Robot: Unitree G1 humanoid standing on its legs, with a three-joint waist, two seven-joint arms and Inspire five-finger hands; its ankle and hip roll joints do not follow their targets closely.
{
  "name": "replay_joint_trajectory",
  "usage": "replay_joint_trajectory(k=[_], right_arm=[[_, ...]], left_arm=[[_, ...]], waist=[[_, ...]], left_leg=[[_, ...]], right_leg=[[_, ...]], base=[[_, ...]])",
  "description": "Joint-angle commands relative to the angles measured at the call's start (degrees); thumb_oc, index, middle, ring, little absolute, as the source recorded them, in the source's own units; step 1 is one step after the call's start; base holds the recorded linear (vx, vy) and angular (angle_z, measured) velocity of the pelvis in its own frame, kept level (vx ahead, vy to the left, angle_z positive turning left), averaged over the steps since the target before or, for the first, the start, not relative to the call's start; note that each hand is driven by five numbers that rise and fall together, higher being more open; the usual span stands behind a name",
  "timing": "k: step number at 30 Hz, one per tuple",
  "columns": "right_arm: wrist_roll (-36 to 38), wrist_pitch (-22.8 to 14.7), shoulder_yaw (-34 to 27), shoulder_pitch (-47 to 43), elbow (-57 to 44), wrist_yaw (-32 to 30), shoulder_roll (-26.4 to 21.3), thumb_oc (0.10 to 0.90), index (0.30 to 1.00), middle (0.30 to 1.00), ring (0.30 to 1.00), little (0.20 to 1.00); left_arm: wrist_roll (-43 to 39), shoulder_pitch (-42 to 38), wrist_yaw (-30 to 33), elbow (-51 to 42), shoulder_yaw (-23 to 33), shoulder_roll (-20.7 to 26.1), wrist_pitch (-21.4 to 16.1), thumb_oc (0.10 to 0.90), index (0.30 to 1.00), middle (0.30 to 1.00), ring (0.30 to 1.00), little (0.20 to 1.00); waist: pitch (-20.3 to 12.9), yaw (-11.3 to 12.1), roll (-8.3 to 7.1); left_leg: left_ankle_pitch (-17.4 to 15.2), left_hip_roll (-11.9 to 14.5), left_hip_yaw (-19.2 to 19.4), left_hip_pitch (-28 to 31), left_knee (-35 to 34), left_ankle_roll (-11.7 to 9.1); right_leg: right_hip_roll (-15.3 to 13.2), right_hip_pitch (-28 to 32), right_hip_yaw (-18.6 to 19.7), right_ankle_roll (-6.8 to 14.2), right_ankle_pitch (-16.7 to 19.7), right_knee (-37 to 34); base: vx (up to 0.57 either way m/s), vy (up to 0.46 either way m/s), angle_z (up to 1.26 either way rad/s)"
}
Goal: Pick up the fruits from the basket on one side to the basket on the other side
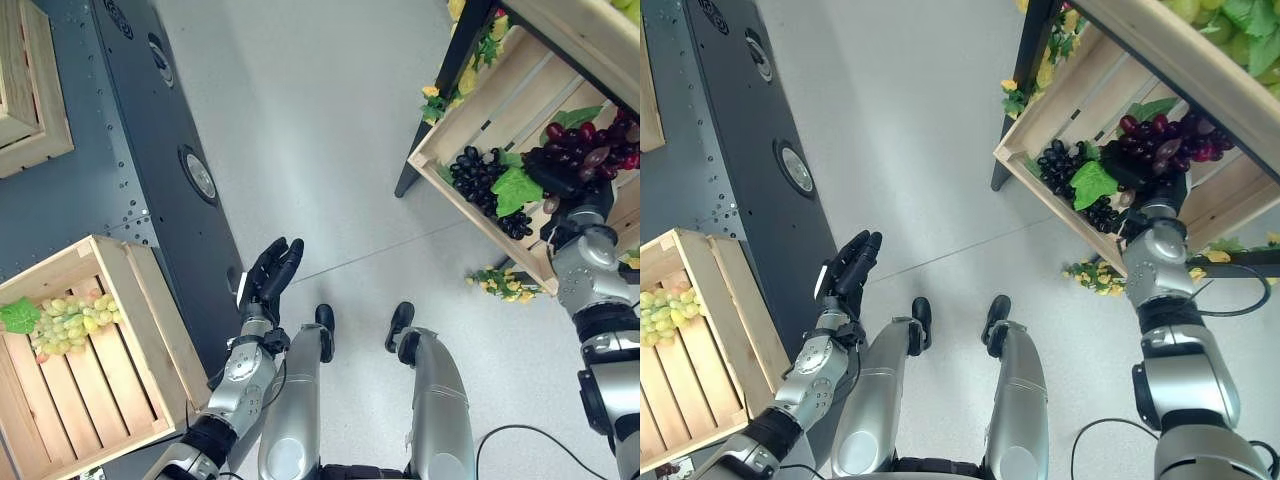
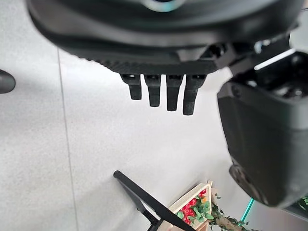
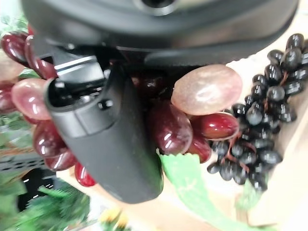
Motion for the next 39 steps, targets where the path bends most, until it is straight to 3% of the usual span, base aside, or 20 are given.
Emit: replay_joint_trajectory(k=[1,8,9,10,13,23,26,35,39], right_arm=[[-1.30,-3.72,0.72,-7.44,-1.04,-0.40,-9.90,0.400,0.300,0.300,0.300,0.300],[-4.86,0.08,2.08,-10.84,5.18,0.65,-12.80,0.400,0.300,0.300,0.300,0.300],[-6.63,1.35,2.62,-11.23,5.79,0.69,-13.27,0.744,0.815,0.815,0.815,0.815],[-7.02,1.73,2.74,-11.35,5.93,0.58,-13.39,0.800,0.900,0.900,0.900,0.900],[-7.48,5.35,4.20,-12.43,7.71,0.83,-14.33,0.800,0.900,0.900,0.900,0.900],[-10.34,8.08,5.00,-12.99,10.96,2.14,-15.20,0.800,0.900,0.900,0.900,0.900],[-14.64,9.55,6.08,-12.46,11.05,0.52,-15.38,0.800,0.900,0.900,0.900,0.900],[-15.23,13.02,6.02,-11.96,12.81,-1.82,-16.03,0.800,0.900,0.900,0.900,0.900],[-25.24,18.37,7.99,-12.08,14.58,-4.09,-17.14,0.800,0.900,0.900,0.900,0.900]], left_arm=[[0.32,0.72,-1.14,-8.69,-1.63,2.25,-4.41,0.800,0.900,0.900,0.900,0.900],[0.45,1.64,-0.41,-9.57,-2.99,2.81,-5.05,0.800,0.900,0.900,0.900,0.900],[0.27,1.86,-0.70,-9.88,-3.10,3.15,-5.07,0.800,0.900,0.900,0.900,0.900],[0.20,1.89,-0.79,-9.96,-3.18,3.25,-5.01,0.800,0.900,0.900,0.900,0.900],[0.07,2.02,-0.85,-10.67,-3.85,3.63,-4.90,0.800,0.900,0.900,0.900,0.900],[0.14,2.42,-0.66,-11.29,-5.08,4.11,-4.76,0.800,0.900,0.900,0.900,0.900],[0.54,2.36,-0.75,-11.60,-5.48,3.95,-5.02,0.800,0.900,0.900,0.900,0.900],[0.38,2.20,0.89,-12.28,-7.05,4.00,-5.38,0.800,0.900,0.900,0.900,0.900],[0.42,2.34,1.28,-12.21,-7.39,4.21,-5.86,0.800,0.900,0.900,0.900,0.900]], waist=[[-0.88,0.35,1.44],[-0.88,0.72,2.10],[-0.88,0.72,2.20],[-0.88,0.71,2.23],[-0.88,0.68,2.30],[-0.88,0.56,2.01],[-0.88,0.23,1.91],[-0.88,-0.40,2.11],[-0.88,-0.34,2.01]], left_leg=[[-7.16,-2.30,-0.55,0.92,1.57,1.19],[-7.29,-2.58,-0.87,0.70,1.62,1.61],[-7.22,-2.53,-0.68,0.93,1.34,1.58],[-7.20,-2.53,-0.66,0.97,1.28,1.57],[-6.97,-2.38,-0.38,1.61,0.51,1.51],[-7.17,-1.87,0.42,4.42,-0.85,1.49],[-6.73,-1.70,1.04,5.76,-2.34,1.43],[-5.93,-1.53,2.25,8.11,-5.25,1.15],[-5.65,-1.44,2.42,8.66,-5.82,1.13]], right_leg=[[-1.39,3.75,-2.11,0.93,-4.18,2.13],[-1.64,3.30,-2.00,0.95,-4.19,2.42],[-1.59,3.50,-1.98,0.96,-4.17,2.16],[-1.57,3.53,-1.97,0.97,-4.16,2.12],[-1.51,4.07,-1.86,1.12,-4.06,1.50],[-1.55,6.53,-2.04,1.66,-3.74,-0.17],[-1.28,7.64,-1.93,1.85,-3.30,-1.69],[-1.04,9.46,-1.76,2.37,-2.47,-4.46],[-0.98,9.99,-1.75,2.43,-2.22,-5.07]], base=[[0.01,0.009,0.06],[0.01,0.015,0.06],[0.00,0.000,0.00],[0.01,0.032,0.03],[0.00,0.000,0.00],[0.01,0.001,-0.02],[0.02,0.012,-0.06],[0.01,0.005,-0.04],[0.00,0.002,-0.01]])
